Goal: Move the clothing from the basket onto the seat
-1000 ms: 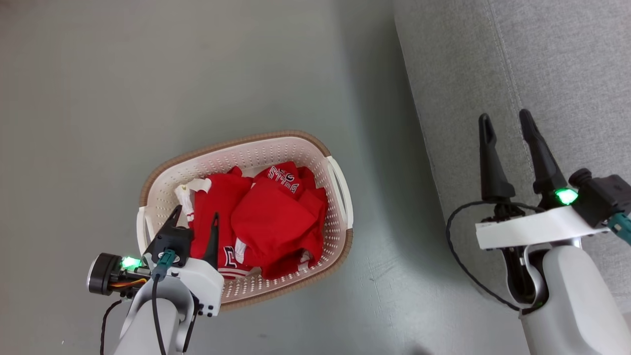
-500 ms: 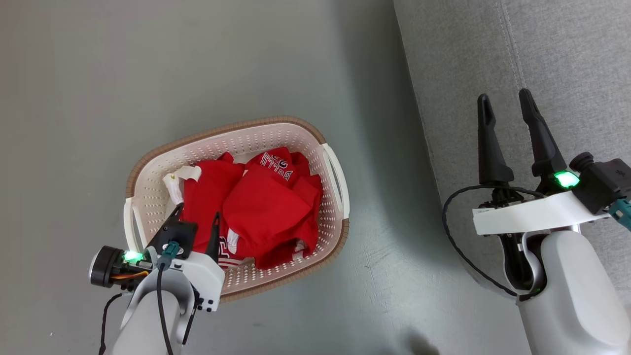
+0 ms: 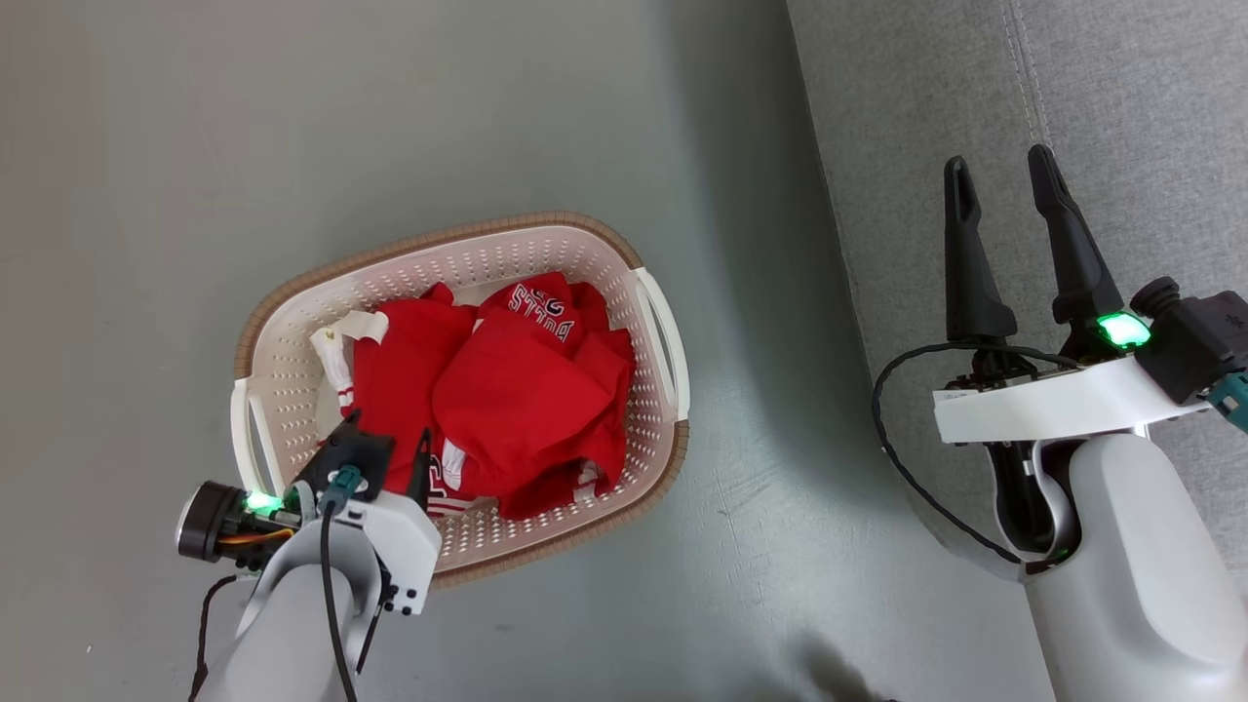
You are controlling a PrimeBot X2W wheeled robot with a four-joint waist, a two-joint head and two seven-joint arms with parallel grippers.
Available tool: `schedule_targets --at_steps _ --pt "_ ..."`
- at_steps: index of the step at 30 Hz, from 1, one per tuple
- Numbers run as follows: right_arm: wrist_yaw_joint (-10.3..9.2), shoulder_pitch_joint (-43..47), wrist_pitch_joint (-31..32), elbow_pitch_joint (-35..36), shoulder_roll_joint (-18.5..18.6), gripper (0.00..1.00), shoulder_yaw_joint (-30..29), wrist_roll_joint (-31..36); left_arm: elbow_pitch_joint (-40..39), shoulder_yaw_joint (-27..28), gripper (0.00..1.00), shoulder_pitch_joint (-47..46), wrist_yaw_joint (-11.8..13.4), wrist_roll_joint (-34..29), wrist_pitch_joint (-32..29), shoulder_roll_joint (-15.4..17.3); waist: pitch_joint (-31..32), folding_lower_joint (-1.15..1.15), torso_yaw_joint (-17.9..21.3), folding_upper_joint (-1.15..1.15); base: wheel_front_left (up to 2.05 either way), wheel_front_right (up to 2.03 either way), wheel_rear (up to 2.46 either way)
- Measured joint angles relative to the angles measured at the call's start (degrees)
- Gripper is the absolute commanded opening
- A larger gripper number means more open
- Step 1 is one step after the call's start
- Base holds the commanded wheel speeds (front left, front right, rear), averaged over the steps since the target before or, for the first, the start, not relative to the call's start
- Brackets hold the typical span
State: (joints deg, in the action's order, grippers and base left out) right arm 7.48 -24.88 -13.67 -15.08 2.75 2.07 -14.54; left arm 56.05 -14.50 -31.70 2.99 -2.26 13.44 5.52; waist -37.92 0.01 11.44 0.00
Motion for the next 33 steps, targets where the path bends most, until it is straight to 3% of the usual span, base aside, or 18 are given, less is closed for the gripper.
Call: schedule_targets --at_steps 11,24,33 --pt "0.00 -0.10 -0.02 -0.25 0.01 1.00 0.23 -0.01 3.92 -0.71 1.00 -3.01 1.11 -1.24 -3.09 0.11 -1.30 0.00 0.51 0.00 0.00 0.00 0.00" --pt "0.00 -1.28 -0.27 -0.65 -0.02 1.00 0.67 -0.10 7.56 -0.98 1.00 -5.40 5.04 -2.69 -6.49 1.45 -2.58 0.00 1.52 0.00 0.00 0.00 0.00" --pt "0.00 -1.25 -0.44 -1.56 0.00 1.00 1.01 -0.16 9.81 -1.38 1.00 -6.48 5.05 -3.01 -7.88 0.67 -2.89 0.00 2.00 0.00 0.00 0.00 0.00"
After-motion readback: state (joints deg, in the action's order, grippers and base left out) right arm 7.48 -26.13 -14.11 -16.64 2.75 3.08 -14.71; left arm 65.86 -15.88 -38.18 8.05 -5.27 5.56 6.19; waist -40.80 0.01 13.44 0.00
